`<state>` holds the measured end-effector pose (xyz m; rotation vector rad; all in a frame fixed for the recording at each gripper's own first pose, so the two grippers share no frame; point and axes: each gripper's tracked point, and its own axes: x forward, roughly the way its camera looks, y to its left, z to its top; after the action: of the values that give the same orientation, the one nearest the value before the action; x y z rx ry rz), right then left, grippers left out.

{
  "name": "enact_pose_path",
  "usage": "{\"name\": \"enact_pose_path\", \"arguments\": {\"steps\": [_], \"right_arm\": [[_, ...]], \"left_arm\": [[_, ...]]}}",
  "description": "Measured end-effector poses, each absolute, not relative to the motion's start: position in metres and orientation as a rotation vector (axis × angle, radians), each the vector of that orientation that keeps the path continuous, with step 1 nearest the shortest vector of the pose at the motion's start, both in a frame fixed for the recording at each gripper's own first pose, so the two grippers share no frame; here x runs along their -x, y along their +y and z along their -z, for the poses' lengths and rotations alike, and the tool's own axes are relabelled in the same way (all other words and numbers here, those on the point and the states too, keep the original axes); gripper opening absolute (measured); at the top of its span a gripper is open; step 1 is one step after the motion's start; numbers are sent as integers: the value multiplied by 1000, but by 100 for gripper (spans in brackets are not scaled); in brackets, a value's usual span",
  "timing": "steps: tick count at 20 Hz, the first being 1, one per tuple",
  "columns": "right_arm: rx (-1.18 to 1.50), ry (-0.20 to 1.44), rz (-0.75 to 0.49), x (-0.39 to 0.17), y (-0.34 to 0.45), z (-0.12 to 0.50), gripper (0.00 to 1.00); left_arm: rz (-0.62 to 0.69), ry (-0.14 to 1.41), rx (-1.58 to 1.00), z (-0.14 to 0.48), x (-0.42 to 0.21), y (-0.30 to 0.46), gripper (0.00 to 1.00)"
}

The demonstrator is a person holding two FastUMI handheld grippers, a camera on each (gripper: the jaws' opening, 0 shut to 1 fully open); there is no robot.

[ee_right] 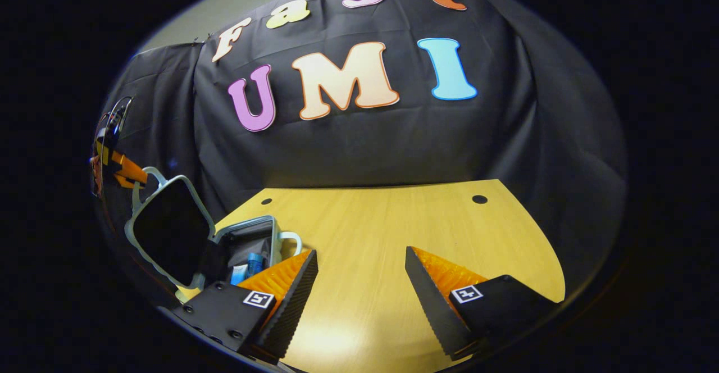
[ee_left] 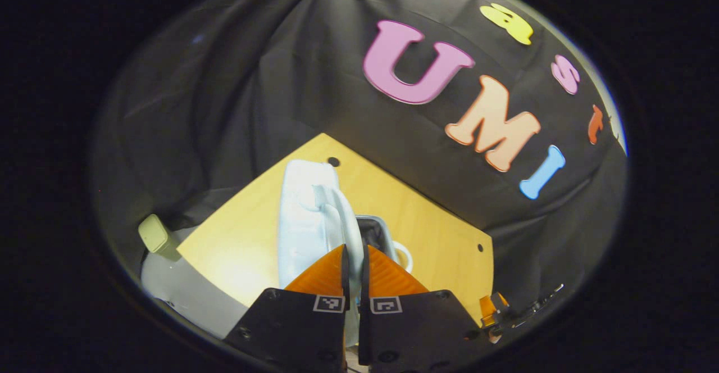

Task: First open the suitcase, pack the skin care products into it, and then close the suitcase.

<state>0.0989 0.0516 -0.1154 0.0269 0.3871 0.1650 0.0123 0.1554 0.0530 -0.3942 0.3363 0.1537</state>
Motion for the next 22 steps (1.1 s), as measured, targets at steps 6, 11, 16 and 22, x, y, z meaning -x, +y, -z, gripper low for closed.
{"name": "enact_pose_path", "arguments": {"steps": [6,11,16,22], "right_arm": [[-55,392,-143,-90,29,111,98],[-71,389,-120,-86,20,107,98],[-103,389,-101,-87,20,108,98],[-107,378,-70,-82,11,104,98]], "left_arm": [[23,414,403,-20,-86,59,2],[84,531,454,39,-140,17,3],[29,627,428,90,-180,1,3],[-7,752,387,135,-196,-4,4]]}}
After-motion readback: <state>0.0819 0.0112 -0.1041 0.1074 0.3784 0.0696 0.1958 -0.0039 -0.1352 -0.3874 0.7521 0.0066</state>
